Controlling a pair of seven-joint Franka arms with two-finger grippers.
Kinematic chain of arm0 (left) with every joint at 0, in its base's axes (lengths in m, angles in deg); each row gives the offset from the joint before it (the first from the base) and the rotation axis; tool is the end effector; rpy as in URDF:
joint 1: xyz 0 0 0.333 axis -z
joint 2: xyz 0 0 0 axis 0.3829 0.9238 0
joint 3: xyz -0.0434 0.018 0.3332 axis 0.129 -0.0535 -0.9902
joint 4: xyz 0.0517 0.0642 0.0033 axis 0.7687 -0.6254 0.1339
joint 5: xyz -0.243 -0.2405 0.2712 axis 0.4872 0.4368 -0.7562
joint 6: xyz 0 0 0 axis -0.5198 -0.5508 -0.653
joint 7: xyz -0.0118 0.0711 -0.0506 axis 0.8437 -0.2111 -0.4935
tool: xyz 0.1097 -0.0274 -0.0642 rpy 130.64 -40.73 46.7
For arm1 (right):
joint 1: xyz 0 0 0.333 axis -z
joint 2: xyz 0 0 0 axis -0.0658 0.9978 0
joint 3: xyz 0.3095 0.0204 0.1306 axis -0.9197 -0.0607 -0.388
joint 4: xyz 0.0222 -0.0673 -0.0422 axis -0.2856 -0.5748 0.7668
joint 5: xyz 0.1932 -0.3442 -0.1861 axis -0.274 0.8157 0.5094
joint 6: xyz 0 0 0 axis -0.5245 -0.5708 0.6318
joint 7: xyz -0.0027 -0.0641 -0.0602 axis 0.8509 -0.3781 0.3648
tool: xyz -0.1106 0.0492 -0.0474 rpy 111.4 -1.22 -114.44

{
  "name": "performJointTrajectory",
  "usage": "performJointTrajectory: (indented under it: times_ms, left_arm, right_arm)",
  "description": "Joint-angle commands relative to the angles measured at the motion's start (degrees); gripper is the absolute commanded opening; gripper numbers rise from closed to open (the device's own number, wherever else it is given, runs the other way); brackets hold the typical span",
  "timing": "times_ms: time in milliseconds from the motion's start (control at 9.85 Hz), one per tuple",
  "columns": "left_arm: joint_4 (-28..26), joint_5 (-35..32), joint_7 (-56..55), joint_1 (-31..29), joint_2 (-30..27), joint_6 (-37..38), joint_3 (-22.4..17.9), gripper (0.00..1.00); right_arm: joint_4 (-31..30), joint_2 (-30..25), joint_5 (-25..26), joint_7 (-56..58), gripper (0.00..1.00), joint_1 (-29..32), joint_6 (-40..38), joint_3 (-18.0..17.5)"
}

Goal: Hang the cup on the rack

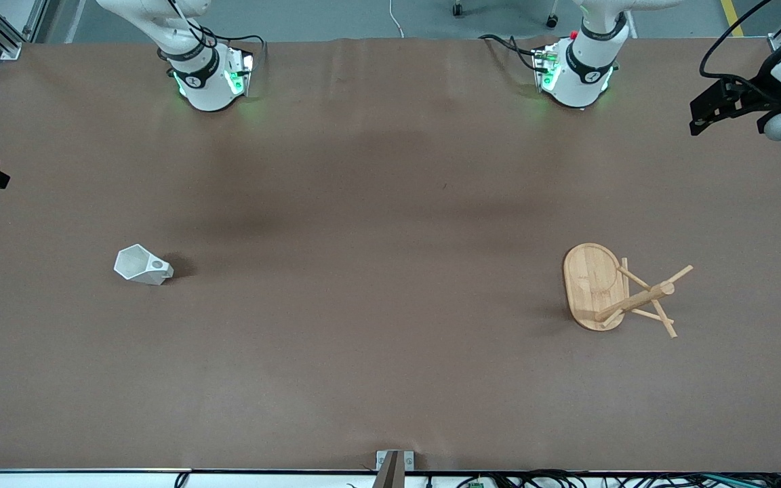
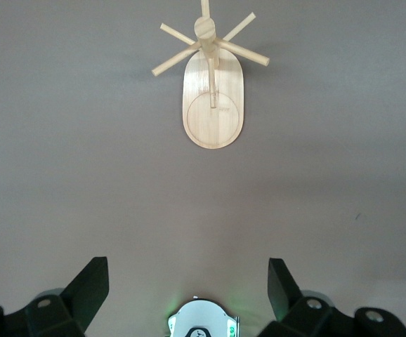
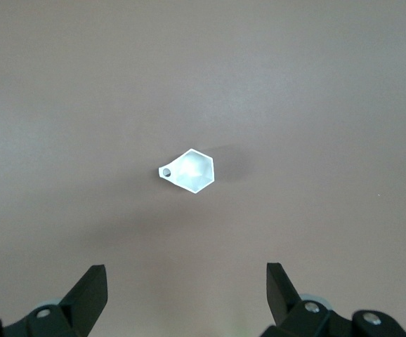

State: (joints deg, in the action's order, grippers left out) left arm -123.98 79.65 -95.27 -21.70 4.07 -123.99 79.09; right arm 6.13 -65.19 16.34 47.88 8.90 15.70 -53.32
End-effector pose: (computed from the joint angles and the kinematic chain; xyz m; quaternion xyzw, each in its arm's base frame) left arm 0.5473 -0.0576 0.6792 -0.9990 0.0056 0.0350 0.0255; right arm 0.5951 -0.0855 0.6507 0.9970 -0.0772 -0.0066 0.0054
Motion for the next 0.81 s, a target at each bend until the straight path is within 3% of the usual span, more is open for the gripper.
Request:
performJointTrajectory:
  times_ms: [0,406,711]
  left_arm:
    - [1.7,-0.9,0.5,-0.2,2.8,0.3,0.0,1.0]
    - [2.3,-0.9,0.6,-1.2,2.5,0.8,-0.2,1.0]
    - [2.3,-0.8,0.7,-1.6,2.5,0.9,-0.4,1.0]
  right_arm:
    - [-0.2,-0.1,0.6,0.7,1.0,0.6,-0.1,-0.3]
    - [-0.3,-0.1,0.6,0.7,1.0,0.6,-0.1,-0.3]
    - [-8.1,-0.4,0.6,1.3,1.0,1.3,5.2,0.1]
